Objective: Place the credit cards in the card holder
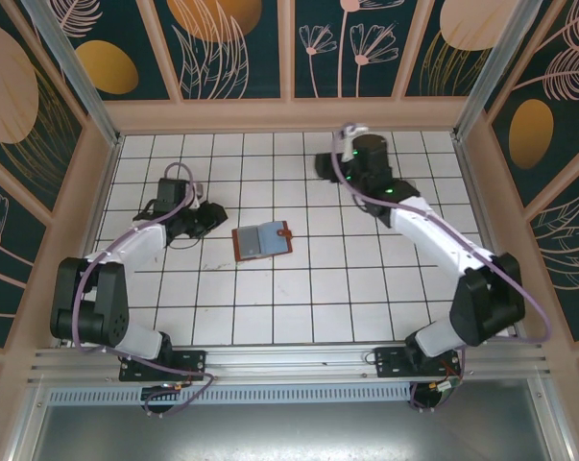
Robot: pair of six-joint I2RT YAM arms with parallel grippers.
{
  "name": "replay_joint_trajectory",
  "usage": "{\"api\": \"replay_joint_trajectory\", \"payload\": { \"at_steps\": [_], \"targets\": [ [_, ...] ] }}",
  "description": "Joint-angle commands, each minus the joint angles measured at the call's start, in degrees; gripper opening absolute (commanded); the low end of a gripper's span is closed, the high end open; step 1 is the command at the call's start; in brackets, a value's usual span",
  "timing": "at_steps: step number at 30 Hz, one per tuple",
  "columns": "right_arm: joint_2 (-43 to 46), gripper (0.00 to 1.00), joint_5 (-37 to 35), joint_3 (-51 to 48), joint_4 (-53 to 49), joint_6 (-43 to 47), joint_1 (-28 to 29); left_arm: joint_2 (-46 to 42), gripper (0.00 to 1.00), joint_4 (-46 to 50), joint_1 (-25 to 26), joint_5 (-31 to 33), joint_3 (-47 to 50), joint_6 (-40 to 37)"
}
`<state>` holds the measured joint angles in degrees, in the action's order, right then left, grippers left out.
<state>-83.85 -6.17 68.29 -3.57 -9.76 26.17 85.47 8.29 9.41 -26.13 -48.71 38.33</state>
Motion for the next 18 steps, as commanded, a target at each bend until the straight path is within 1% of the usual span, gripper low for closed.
{"api": "replay_joint_trajectory", "payload": {
  "at_steps": [1,2,3,4,5,6,7,8,9,12,14,17,18],
  "targets": [
    [0.2,0.80,-15.7,0.0,-11.1,-3.1,-5.5,-0.6,0.27,3.9,1.5,5.7,-1.8,-3.2],
    [-0.1,0.84,-16.1,0.9,-13.3,-3.1,-7.5,-1.1,0.31,4.1,1.6,6.6,-1.9,-3.2],
    [-1.0,0.93,-16.1,1.8,-15.3,-2.8,-9.5,-1.4,0.39,4.4,1.5,6.9,-2.1,-3.3],
    [-2.0,0.99,-15.1,2.8,-17.7,-2.8,-11.2,-1.4,0.43,5.0,1.6,6.5,-2.6,-3.7],
    [-3.7,0.99,-12.6,4.3,-20.7,-2.9,-13.6,-1.1,0.50,6.1,1.6,5.5,-3.4,-4.5],
    [-5.6,0.99,-10.7,6.0,-23.6,-2.8,-15.6,-0.7,0.62,7.8,1.6,5.2,-4.4,-5.5],
    [-7.0,0.99,-9.2,7.1,-25.5,-2.0,-16.8,-0.6,0.70,9.3,1.6,5.7,-5.2,-6.3],
    [-8.5,0.99,-7.3,8.1,-27.3,-0.5,-17.9,-0.6,0.96,10.5,1.6,6.6,-5.7,-6.9],
    [-9.6,0.99,-5.9,8.9,-29.1,0.5,-18.9,-0.6,0.98,11.1,1.6,7.4,-5.7,-7.3],
    [-12.7,0.99,-2.6,10.9,-32.5,3.1,-21.9,-1.1,0.99,12.8,1.6,7.2,-6.7,-8.2],
    [-15.1,0.99,-1.5,13.4,-34.8,5.2,-23.1,-1.9,0.99,13.3,1.6,8.4,-6.7,-8.1],
    [-17.7,0.99,-4.2,14.9,-36.3,7.1,-23.8,-2.1,0.98,13.1,1.5,8.5,-6.6,-8.0],
    [-18.4,0.99,-4.1,14.8,-36.2,7.9,-24.2,-1.9,0.99,13.5,1.5,8.3,-7.2,-8.3]
  ]
}}
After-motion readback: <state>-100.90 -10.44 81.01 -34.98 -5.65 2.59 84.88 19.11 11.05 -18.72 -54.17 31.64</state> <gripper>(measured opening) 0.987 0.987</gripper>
